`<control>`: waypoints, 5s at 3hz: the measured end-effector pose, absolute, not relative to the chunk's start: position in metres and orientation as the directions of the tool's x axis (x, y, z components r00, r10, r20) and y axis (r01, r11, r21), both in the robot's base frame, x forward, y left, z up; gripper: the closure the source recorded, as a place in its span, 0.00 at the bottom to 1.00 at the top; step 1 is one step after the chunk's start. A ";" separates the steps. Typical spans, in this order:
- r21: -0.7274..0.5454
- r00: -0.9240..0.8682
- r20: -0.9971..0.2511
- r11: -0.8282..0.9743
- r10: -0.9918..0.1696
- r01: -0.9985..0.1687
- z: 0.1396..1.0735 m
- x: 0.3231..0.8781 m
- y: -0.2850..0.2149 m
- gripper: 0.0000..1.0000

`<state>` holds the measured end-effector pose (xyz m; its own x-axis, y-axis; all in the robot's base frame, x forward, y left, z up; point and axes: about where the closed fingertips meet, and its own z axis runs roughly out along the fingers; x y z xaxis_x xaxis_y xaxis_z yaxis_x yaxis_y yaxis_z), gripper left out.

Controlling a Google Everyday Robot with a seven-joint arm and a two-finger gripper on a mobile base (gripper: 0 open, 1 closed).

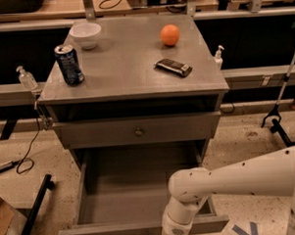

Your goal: Close middle drawer

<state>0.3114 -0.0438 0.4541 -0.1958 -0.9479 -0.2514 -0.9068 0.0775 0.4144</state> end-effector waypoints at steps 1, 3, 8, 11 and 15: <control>0.386 -0.181 -0.246 0.075 -0.952 -0.919 0.440 0.310 -0.041 1.00; 0.334 -0.165 -0.279 0.065 -0.946 -0.940 0.394 0.321 -0.030 1.00; 0.306 -0.172 -0.304 0.075 -0.937 -0.949 0.380 0.337 -0.024 1.00; 0.259 -0.131 -0.321 0.046 -0.938 -0.965 0.384 0.358 -0.024 1.00; 0.094 -0.055 -0.337 0.025 -0.940 -0.995 0.386 0.404 -0.016 1.00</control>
Offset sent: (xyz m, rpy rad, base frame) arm 0.0114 0.0198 -0.0618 0.0143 -0.1469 0.0126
